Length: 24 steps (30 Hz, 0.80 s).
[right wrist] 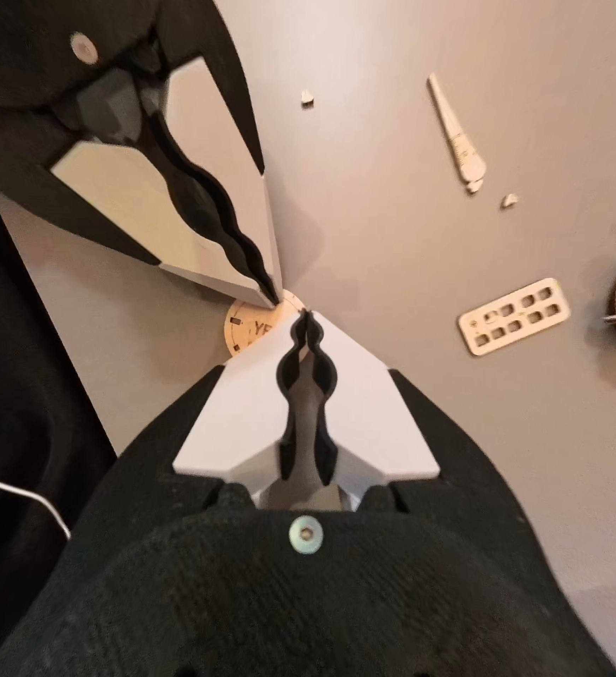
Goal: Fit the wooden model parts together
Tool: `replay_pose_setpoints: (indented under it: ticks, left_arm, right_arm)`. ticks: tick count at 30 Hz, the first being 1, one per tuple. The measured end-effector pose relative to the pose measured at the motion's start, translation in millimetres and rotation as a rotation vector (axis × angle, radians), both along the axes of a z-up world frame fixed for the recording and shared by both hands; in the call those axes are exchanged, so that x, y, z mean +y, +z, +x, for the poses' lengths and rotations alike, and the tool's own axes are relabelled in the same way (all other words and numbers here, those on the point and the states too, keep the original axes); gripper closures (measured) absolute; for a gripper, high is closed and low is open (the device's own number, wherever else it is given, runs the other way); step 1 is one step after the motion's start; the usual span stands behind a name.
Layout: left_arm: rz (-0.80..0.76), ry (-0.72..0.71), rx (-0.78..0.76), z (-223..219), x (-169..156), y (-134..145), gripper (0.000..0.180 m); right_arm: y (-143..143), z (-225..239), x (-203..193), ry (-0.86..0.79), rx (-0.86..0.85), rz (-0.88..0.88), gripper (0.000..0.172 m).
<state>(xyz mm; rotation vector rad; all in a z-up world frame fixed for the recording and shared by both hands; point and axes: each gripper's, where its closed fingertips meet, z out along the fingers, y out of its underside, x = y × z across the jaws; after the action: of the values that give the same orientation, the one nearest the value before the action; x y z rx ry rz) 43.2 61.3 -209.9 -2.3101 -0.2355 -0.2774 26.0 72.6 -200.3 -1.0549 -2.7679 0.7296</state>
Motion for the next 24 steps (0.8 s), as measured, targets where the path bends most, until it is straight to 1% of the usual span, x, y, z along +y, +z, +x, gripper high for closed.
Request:
replay_pose_setpoints:
  ticks: [1, 4, 6, 8, 11, 14, 17, 20, 24]
  left_arm:
    - [0.001, -0.001, 0.000, 0, 0, 0, 0.180]
    - [0.000, -0.001, 0.001, 0, 0, 0, 0.179]
    - [0.000, -0.001, 0.001, 0, 0, 0, 0.179]
    - [0.000, -0.001, -0.002, 0, 0, 0, 0.180]
    - [0.000, -0.001, -0.004, 0, 0, 0, 0.179]
    - [0.000, -0.001, -0.002, 0, 0, 0, 0.179]
    - [0.000, -0.001, -0.004, 0, 0, 0, 0.179]
    - [0.001, -0.001, -0.010, 0, 0, 0, 0.180]
    - [0.002, -0.002, -0.015, 0, 0, 0, 0.180]
  right_arm:
    - [-6, 3, 0, 0.010, -0.016, 0.013, 0.172]
    - [-2, -3, 5, 0.018, 0.029, 0.050, 0.172]
    - [10, -5, 2, 0.011, 0.037, 0.000, 0.172]
    - [12, -4, -1, 0.024, 0.036, -0.027, 0.172]
    - [2, -1, -4, 0.110, 0.081, 0.001, 0.172]
    - [5, -2, -6, 0.178, 0.140, -0.040, 0.172]
    - [9, 0, -6, 0.240, 0.131, -0.089, 0.165]
    - [4, 4, -4, 0.307, 0.116, -0.070, 0.160]
    - [-5, 5, -5, 0.359, 0.111, -0.036, 0.165]
